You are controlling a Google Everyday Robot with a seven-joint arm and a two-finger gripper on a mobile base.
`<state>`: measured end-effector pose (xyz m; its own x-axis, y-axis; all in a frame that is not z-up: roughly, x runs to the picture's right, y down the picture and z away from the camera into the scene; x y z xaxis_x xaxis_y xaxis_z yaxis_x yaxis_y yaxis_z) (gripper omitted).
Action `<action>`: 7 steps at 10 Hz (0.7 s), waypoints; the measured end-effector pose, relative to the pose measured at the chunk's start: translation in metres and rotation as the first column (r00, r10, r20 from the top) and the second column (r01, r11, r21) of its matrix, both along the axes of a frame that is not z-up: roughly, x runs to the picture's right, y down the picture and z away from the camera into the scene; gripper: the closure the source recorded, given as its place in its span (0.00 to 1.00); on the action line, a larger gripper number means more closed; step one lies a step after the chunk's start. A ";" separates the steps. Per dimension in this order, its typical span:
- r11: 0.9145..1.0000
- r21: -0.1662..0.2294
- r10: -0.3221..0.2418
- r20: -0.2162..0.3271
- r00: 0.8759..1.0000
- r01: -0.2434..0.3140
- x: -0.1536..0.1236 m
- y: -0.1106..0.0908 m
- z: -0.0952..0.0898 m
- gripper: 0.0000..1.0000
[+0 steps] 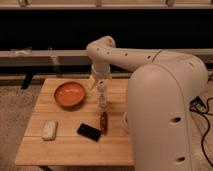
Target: Knock the bottle over
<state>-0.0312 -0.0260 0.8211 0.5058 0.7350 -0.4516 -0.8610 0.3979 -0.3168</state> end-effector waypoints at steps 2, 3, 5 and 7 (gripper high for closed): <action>0.999 -0.026 -0.027 0.007 1.000 0.028 -0.010 0.010 0.002 0.20; 0.998 -0.052 -0.043 -0.006 0.999 0.043 -0.015 0.021 -0.001 0.20; 0.993 -0.091 -0.079 -0.009 0.997 0.077 -0.035 0.042 -0.016 0.20; 0.986 -0.114 -0.123 0.012 0.992 0.123 -0.054 0.066 -0.040 0.20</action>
